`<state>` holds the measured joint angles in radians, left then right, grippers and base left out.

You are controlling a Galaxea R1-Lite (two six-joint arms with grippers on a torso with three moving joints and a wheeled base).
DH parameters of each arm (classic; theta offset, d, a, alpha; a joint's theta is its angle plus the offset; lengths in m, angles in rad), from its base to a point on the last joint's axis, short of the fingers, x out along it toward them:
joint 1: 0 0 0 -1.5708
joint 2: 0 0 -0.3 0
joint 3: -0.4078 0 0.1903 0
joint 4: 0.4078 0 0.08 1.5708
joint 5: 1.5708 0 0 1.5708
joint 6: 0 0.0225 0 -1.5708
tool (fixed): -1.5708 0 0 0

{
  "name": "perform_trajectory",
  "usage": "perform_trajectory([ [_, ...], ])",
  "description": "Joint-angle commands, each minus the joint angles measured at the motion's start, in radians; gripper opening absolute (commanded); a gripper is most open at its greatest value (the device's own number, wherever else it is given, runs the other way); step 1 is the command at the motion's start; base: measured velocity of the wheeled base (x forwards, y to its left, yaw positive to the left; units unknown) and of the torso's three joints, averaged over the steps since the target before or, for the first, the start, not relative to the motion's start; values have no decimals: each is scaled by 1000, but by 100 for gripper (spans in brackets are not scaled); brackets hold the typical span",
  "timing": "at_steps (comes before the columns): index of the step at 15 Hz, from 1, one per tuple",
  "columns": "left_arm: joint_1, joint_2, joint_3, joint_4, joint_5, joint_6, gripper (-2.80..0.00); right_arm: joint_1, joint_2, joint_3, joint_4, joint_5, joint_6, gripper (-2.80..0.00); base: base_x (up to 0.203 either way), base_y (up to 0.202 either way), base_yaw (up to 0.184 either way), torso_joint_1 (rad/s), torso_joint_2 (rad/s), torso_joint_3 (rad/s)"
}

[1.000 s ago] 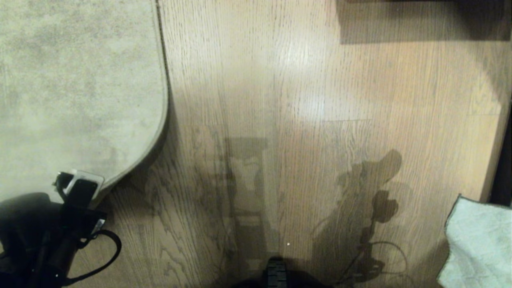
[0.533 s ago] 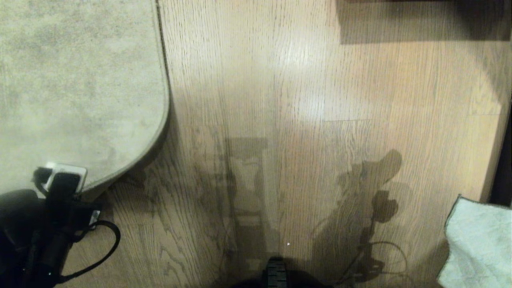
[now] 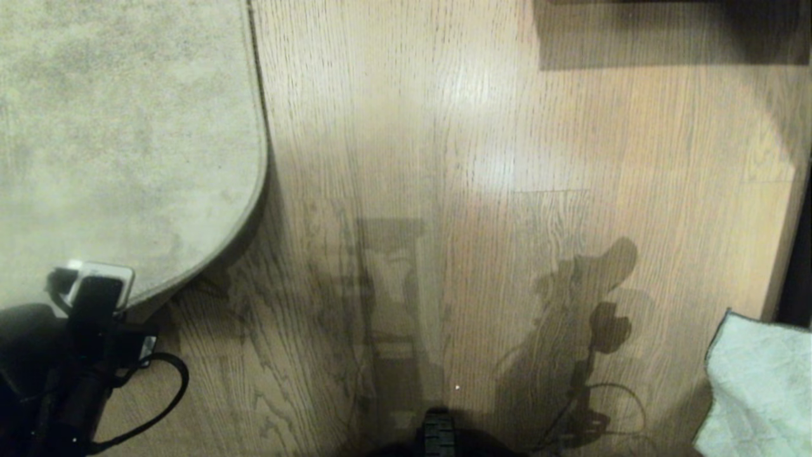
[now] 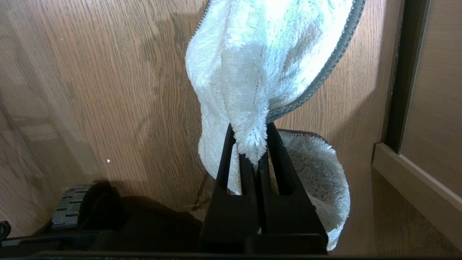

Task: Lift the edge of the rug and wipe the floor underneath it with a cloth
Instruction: Lift up the carpet

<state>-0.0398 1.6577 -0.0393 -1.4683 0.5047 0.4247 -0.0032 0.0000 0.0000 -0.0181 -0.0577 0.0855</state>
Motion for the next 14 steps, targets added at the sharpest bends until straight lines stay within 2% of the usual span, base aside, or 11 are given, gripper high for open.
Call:
perform_trajectory([
  [1,11,4,8,-7,0,-2,-280,0,2,0,0,-1,0,-280,0,0,0,0,0,0],
  [14,14,16,30,-9,0,-52,-280,0,2,0,0,-1,0,-280,0,0,0,0,0,0],
])
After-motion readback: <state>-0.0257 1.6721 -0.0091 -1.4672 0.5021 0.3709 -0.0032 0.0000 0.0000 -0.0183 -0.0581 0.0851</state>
